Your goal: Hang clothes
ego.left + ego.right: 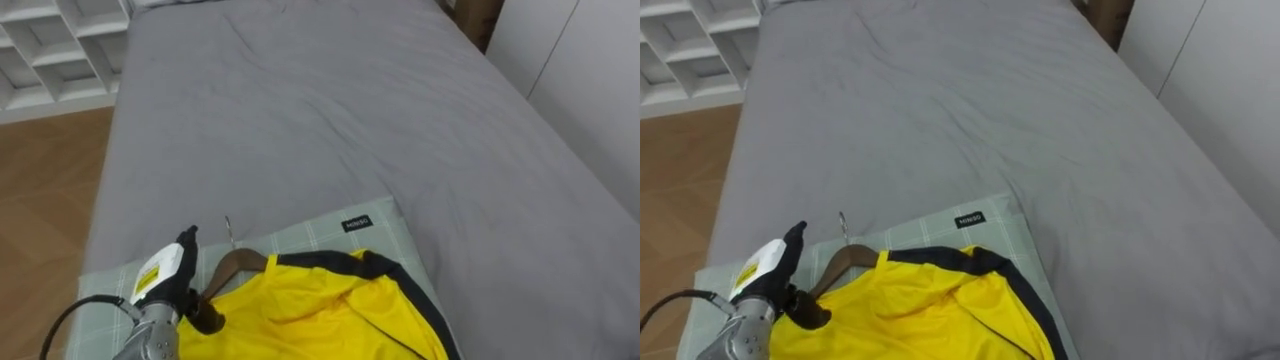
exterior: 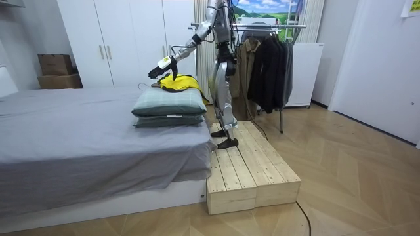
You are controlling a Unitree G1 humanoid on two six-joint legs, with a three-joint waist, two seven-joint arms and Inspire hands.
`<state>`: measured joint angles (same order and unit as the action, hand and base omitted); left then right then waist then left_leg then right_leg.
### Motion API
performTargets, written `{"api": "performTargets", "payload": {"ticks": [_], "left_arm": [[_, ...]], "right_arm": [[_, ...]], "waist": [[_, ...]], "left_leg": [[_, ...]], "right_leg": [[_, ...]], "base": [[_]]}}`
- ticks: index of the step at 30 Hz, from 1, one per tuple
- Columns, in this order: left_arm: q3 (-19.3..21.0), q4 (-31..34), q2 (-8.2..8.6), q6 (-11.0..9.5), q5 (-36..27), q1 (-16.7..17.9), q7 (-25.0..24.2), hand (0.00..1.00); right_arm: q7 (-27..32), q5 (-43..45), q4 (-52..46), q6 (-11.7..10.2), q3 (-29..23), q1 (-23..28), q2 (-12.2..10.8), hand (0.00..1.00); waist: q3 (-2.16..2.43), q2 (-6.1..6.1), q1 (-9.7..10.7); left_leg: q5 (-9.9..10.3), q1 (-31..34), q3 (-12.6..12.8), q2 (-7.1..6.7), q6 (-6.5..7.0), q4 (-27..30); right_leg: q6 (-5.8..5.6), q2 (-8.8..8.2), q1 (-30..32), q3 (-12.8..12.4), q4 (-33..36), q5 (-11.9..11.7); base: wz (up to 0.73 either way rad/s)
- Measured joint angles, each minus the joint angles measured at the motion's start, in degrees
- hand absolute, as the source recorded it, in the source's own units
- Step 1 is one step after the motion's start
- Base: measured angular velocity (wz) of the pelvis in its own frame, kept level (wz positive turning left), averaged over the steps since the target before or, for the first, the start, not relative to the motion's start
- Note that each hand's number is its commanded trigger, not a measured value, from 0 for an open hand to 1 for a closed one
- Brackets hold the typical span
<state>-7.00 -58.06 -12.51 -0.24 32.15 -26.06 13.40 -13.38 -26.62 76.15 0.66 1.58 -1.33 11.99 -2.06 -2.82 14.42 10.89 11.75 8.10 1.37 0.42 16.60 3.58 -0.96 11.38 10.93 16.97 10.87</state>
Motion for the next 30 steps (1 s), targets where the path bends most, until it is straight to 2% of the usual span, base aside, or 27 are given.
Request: {"api": "performTargets", "payload": {"ticks": [4,7,10,15,16,19,30], "left_arm": [[0.0,-3.9,-0.02,-0.4,-0.1,-1.5,0.0,0.0],[-0.1,-6.6,-0.03,-0.5,-1.7,-2.7,-0.3,0.0],[-0.2,-7.8,-0.01,-0.5,-4.4,-2.9,-0.7,0.0],[-0.2,-9.6,0.01,-0.5,-4.7,-3.2,-0.7,0.0],[-0.2,-9.9,0.0,-0.6,-4.8,-3.2,-0.7,0.0],[-0.2,-10.7,-0.01,-0.7,-5.7,-3.3,-0.7,0.0],[0.0,-11.5,-0.1,-1.3,-5.7,-4.2,-0.7,0.0]], "right_arm": [[0.1,-0.1,0.0,-0.1,0.6,-1.7,0.0,0.0],[0.2,-0.1,0.0,-0.1,1.3,-3.2,0.0,0.0],[0.3,-0.6,-0.1,-0.1,2.3,-4.4,-0.1,0.0],[1.0,-0.5,-0.3,-0.1,4.0,-5.6,-0.3,0.0],[1.3,-0.5,-0.2,-0.1,4.0,-5.7,-0.4,0.0],[2.0,-0.6,-0.2,-0.2,4.4,-6.0,-0.6,0.0],[2.0,-2.3,-0.3,-0.6,6.7,-5.9,-0.6,0.0]], "waist": [[-0.1,0.08,0.0],[-0.39,0.05,0.0],[-0.58,0.06,0.1],[-0.75,0.3,0.2],[-0.95,0.46,0.2],[-1.13,0.56,0.1],[-1.25,0.65,0.0]], "left_leg": [[0.0,1.6,0.0,0.01,0.0,1.2],[0.0,3.1,0.0,0.0,0.01,2.3],[0.0,4.2,-0.1,0.01,0.01,3.0],[-0.2,5.7,-0.2,0.08,0.29,3.8],[-0.2,5.9,-0.2,0.12,0.29,4.2],[-0.2,7.0,-0.2,0.31,0.28,5.1],[-0.2,8.8,-0.1,0.36,0.28,5.8]], "right_leg": [[0.05,-0.21,1.6,0.0,1.2,0.1],[0.26,-0.51,3.6,0.0,2.9,0.3],[0.42,-0.65,4.7,0.1,3.8,0.5],[0.71,-0.62,5.8,0.2,4.3,1.2],[0.83,-0.63,6.1,0.2,4.8,1.3],[1.0,-0.58,6.9,0.5,4.8,1.4],[1.39,-0.93,9.2,0.7,7.0,1.7]], "base": [[0.02],[0.0],[0.03],[0.02],[0.05],[0.05],[0.01]]}}
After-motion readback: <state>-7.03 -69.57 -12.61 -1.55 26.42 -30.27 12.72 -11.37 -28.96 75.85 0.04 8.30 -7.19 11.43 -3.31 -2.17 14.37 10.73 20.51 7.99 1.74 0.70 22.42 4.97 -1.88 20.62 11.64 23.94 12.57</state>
